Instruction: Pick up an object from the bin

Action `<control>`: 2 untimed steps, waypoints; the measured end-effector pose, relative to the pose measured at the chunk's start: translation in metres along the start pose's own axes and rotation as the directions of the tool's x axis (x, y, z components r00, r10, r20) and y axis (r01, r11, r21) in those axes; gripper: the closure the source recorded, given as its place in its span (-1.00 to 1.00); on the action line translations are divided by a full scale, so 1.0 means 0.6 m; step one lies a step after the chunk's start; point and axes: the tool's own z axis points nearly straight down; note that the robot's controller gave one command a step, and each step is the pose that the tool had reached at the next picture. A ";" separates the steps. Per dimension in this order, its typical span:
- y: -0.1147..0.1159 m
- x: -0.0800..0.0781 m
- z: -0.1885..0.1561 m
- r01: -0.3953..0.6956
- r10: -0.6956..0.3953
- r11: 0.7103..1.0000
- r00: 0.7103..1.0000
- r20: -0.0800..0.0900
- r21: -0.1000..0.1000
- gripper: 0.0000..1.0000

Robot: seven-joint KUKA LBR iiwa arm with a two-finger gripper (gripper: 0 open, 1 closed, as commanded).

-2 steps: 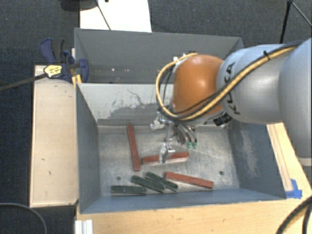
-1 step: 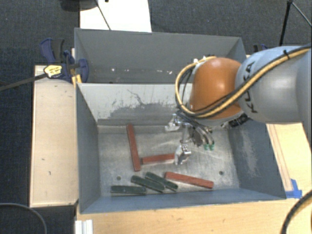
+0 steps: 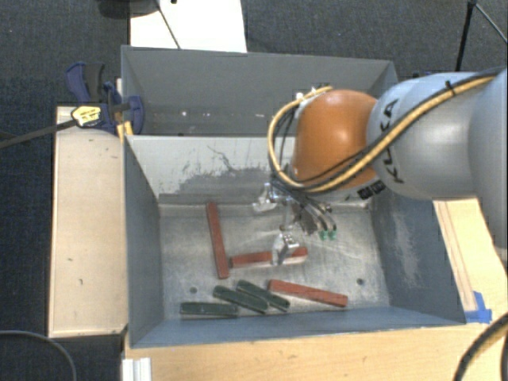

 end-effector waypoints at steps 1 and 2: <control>-0.026 0.013 0.085 0.012 -0.012 1.000 1.000 0.002 0.000 -1.00; -0.033 0.001 0.089 0.002 -0.002 1.000 1.000 0.016 -0.002 1.00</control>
Offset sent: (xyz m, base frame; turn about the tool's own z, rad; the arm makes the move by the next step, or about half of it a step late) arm -0.0027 -0.0216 -0.0600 -0.0073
